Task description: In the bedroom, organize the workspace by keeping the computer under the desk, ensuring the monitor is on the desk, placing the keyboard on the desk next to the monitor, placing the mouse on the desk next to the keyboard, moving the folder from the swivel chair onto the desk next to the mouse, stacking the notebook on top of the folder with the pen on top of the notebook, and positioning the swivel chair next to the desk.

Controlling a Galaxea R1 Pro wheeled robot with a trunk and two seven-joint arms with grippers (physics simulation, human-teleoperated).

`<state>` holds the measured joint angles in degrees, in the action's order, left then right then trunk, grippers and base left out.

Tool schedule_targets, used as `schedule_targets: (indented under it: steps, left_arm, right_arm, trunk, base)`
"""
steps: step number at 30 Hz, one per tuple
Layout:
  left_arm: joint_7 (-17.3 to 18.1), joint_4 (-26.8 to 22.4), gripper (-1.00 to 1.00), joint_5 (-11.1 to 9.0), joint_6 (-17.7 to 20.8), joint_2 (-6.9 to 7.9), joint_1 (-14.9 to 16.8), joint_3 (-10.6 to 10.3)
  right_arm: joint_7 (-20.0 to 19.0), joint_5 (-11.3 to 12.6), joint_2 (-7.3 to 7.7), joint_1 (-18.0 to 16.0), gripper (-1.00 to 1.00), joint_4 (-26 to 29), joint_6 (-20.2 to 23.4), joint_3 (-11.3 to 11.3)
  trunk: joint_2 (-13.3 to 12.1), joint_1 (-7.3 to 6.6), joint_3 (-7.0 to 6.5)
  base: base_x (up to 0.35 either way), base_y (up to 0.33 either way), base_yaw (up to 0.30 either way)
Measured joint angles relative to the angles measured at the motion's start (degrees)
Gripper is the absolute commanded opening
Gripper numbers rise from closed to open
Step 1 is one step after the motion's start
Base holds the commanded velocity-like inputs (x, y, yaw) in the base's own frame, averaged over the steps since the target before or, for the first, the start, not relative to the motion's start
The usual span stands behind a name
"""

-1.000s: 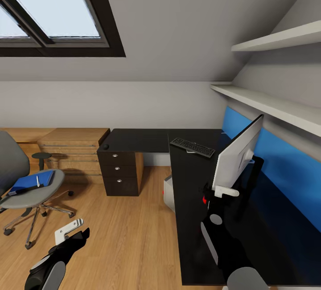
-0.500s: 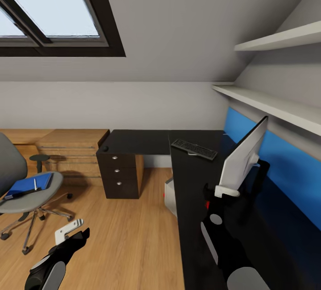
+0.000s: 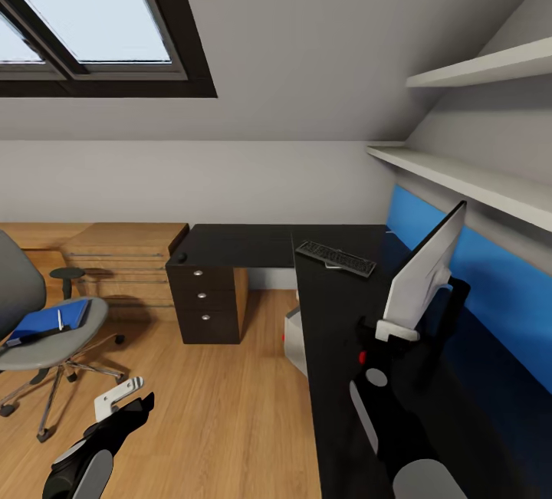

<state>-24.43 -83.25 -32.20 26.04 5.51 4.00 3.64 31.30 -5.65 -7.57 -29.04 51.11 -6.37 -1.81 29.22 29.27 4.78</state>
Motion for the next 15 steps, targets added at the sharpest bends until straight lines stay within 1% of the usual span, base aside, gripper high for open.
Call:
schedule_targets:
  steps: [1, 4, 15]
  left_arm:
    - [0.0, 0.0, 1.00, 0.0, 0.0, 0.00, 0.0, 0.0]
    - [0.0, 0.0, 1.00, 0.0, 0.0, 0.00, 0.0, 0.0]
    - [0.0, 0.0, 1.00, 0.0, 0.0, 0.00, 0.0, 0.0]
  right_arm:
    - [-0.1, 0.0, 0.00, 0.0, 1.00, 0.1, -0.2, -0.7]
    - [-0.1, 0.0, 0.00, 0.0, 1.00, 0.1, -0.6, -1.0]
    - [-0.1, 0.0, 0.00, 0.0, 1.00, 0.4, -2.9, -1.1]
  trunk:
    - [0.0, 0.00, 0.00]
    - [0.0, 0.00, 0.00]
    - [0.0, 0.00, 0.00]
  base:
    - [0.000, 0.000, 0.000]
    - [0.000, 0.000, 0.000]
    - [0.000, 0.000, 0.000]
